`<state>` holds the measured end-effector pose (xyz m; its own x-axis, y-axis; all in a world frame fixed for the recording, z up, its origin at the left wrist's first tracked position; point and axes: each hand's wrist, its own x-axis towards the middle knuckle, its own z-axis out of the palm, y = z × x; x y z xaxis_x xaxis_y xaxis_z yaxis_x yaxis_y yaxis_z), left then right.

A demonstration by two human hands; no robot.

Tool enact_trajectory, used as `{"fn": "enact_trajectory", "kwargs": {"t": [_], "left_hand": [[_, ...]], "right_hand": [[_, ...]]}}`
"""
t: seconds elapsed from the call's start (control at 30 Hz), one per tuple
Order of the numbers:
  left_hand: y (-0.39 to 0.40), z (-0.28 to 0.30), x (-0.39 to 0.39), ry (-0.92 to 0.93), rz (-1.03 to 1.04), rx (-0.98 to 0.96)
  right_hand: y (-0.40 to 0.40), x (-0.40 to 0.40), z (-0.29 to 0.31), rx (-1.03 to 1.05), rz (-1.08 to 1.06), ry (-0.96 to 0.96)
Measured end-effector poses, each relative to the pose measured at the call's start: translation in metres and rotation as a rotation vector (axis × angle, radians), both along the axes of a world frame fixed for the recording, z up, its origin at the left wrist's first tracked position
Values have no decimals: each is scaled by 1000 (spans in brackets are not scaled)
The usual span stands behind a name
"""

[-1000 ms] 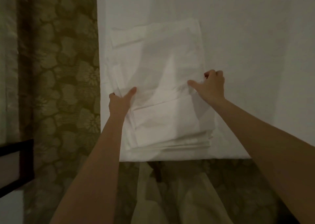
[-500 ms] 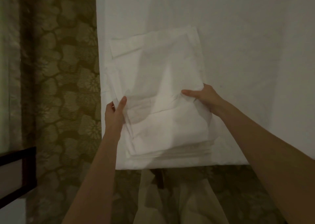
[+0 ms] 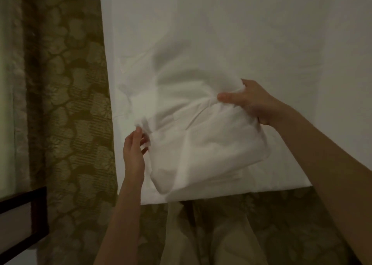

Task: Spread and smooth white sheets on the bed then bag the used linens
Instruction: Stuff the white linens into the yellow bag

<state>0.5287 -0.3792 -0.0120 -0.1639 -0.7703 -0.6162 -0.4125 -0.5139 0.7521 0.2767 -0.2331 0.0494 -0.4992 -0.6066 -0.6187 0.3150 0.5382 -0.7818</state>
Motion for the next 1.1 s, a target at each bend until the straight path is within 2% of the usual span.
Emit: {"fn": "enact_trajectory", "kwargs": {"t": [0.1, 0.2, 0.3, 0.4, 0.5, 0.57, 0.63, 0.73, 0.97, 1.1], "left_hand": [[5, 2, -24, 75, -9, 76], [15, -7, -52, 117, -111, 221], [28, -16, -78, -31, -260, 106], [33, -22, -97, -134, -232, 7], [26, -31, -109, -199, -267, 57], [15, -33, -115, -231, -259, 164], [8, -28, -120, -182, -327, 302], [13, -21, -132, -3, -444, 516], [22, -10, -132, 114, -601, 583], [37, 10, -133, 141, -491, 559]], "right_hand": [[27, -18, 9, -7, -68, 14], [55, -29, -1, 76, -176, 44], [88, -30, -27, 185, -289, 25], [114, -22, -50, 245, -371, -33], [124, -20, -62, 252, -401, -54], [127, -21, -65, 242, -409, -60], [128, -22, -67, 232, -410, -61], [130, -22, -68, 241, -406, -47], [125, -18, -64, 262, -403, 50], [117, -21, -39, 255, -366, 88]]}}
